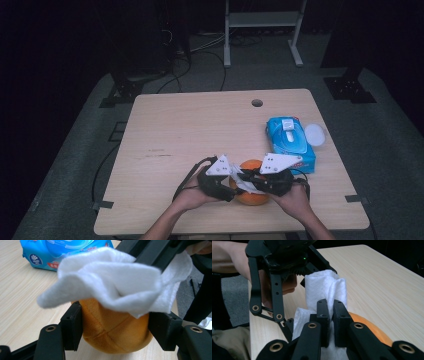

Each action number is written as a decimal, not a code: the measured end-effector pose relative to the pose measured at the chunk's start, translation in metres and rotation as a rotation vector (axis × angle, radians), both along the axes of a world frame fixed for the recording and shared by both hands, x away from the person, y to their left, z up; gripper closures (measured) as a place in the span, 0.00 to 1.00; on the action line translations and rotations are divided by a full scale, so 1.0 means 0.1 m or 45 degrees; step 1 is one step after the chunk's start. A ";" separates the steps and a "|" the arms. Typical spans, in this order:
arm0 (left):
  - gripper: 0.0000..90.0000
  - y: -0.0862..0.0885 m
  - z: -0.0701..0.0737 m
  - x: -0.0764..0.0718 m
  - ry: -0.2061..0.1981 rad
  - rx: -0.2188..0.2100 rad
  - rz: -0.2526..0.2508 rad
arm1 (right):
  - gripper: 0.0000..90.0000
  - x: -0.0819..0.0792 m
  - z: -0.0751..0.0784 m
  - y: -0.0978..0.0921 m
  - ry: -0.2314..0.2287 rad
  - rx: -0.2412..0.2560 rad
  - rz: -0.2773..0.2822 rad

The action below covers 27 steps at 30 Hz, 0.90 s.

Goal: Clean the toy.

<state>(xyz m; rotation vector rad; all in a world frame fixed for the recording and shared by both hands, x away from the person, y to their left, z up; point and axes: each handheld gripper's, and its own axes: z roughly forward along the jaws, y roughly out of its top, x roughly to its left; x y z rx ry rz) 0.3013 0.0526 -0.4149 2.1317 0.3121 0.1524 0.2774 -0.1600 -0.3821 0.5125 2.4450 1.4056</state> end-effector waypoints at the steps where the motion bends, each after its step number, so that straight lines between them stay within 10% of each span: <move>1: 0.38 0.01 -0.01 0.00 -0.001 -0.001 -0.003 | 0.93 0.02 0.00 -0.05 0.003 0.006 -0.016; 13: 0.30 0.03 -0.06 0.04 0.039 -0.024 -0.041 | 0.93 0.04 -0.06 -0.44 0.026 0.029 -0.145; 18: 0.21 0.03 -0.07 0.09 0.160 -0.087 -0.014 | 0.93 0.02 -0.11 -0.39 0.048 0.037 -0.144; 27: 0.35 -0.01 0.00 0.02 0.089 -0.045 0.011 | 0.93 -0.06 -0.01 -0.06 0.001 0.020 -0.033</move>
